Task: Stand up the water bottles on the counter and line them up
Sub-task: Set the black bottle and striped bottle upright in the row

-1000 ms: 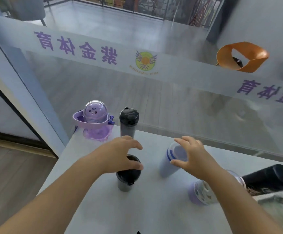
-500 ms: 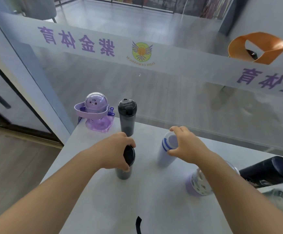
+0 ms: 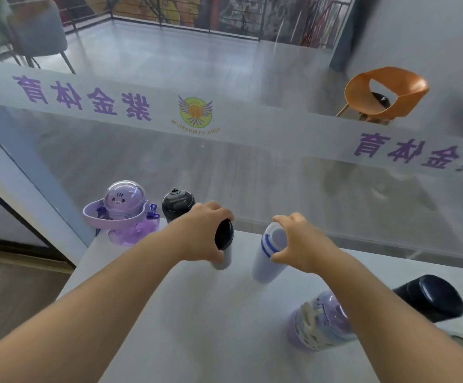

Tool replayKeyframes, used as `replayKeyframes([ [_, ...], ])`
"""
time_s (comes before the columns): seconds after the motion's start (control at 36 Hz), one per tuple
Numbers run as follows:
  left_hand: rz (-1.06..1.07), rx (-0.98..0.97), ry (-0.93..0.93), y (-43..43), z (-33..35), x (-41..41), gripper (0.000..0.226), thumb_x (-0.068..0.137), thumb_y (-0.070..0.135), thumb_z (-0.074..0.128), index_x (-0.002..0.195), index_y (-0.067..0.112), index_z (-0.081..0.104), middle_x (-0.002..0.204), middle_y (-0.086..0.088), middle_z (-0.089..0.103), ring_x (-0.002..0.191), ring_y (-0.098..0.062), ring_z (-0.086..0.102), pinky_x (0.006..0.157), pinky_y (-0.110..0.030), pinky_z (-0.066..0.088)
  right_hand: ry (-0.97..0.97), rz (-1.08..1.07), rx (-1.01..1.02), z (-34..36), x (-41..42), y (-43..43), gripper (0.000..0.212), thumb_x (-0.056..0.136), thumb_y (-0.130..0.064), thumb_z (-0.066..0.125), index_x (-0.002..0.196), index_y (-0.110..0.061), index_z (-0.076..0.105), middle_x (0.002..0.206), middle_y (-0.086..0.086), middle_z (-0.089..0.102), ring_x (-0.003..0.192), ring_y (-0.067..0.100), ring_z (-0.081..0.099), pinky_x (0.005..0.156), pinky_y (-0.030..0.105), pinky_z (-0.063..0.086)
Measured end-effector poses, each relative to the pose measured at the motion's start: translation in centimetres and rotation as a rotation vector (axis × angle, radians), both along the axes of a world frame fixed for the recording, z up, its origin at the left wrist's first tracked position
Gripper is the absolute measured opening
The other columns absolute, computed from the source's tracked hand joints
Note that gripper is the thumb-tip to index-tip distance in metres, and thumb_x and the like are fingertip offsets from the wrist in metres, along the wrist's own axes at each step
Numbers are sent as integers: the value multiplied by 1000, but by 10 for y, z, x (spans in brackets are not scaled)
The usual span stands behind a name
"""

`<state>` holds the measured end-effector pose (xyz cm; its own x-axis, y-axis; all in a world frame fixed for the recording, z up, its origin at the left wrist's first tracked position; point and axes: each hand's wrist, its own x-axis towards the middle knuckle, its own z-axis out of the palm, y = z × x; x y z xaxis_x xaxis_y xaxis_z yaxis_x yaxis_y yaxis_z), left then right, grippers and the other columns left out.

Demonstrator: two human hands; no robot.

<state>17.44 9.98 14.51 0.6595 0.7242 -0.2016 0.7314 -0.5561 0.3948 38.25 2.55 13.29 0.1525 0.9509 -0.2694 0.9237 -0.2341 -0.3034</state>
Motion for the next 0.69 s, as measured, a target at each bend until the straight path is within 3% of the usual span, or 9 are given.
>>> replayKeyframes([
  [0.47, -94, -82, 142, 56, -13, 39, 70, 69, 28, 69, 133, 31, 40, 128, 5, 47, 120, -20, 31, 94, -39, 45, 47, -12, 7, -9, 14, 37, 72, 74, -26, 73, 136, -20, 40, 127, 6, 45, 108, 29, 53, 87, 37, 53],
  [0.69, -86, -106, 113, 58, -19, 39, 68, 73, 24, 66, 133, 37, 39, 134, 3, 36, 124, -23, 28, 99, -39, 42, 29, 1, -16, -12, 11, 46, 71, 74, -25, 73, 136, -20, 39, 128, 6, 44, 109, 28, 52, 86, 36, 53],
])
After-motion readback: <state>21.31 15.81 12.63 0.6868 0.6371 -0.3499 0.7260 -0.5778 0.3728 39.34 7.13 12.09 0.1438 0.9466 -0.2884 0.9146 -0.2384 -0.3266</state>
